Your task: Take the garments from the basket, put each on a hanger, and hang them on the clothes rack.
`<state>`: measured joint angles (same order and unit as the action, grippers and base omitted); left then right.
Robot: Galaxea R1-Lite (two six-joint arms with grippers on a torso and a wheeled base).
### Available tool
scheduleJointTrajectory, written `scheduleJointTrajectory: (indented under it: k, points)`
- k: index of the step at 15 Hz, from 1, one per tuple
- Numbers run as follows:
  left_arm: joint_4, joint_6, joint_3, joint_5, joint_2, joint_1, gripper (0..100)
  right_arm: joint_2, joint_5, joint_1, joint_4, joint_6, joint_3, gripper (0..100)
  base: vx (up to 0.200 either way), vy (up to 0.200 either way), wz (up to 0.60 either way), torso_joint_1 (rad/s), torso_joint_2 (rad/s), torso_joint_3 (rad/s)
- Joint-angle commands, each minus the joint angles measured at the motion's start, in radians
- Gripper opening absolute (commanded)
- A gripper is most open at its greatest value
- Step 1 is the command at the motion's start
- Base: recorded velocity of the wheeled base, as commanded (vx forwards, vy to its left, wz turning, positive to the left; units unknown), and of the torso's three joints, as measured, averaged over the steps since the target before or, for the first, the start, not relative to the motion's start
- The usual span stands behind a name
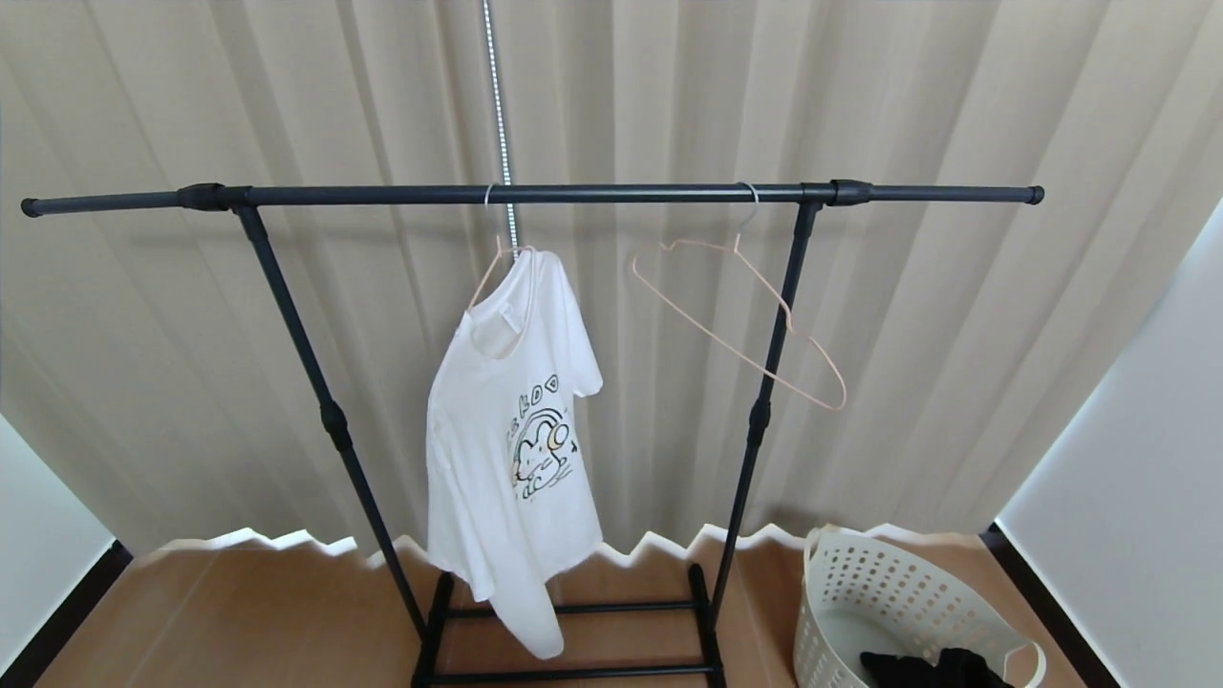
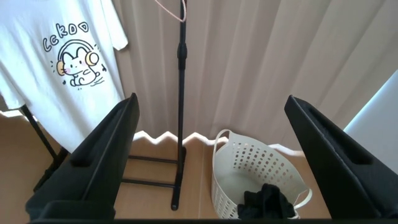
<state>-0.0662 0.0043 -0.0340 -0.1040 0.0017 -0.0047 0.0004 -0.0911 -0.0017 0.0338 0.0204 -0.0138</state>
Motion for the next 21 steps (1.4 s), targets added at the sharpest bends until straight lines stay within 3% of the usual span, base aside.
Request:
scheduleJointTrajectory:
  k: [1, 21]
  points:
    - [0.0, 0.0, 0.0, 0.0, 0.001, 0.0, 100, 0.0, -0.001, 0.0, 0.0, 0.001, 0.0, 100, 0.0, 0.0, 0.0, -0.154, 0.37, 0.217]
    - [0.0, -0.001, 0.0, 0.001, 0.001, 0.0, 100, 0.0, -0.001, -0.001, 0.0, 0.001, 0.0, 100, 0.0, 0.0, 0.0, -0.166, 0.5, 0.323]
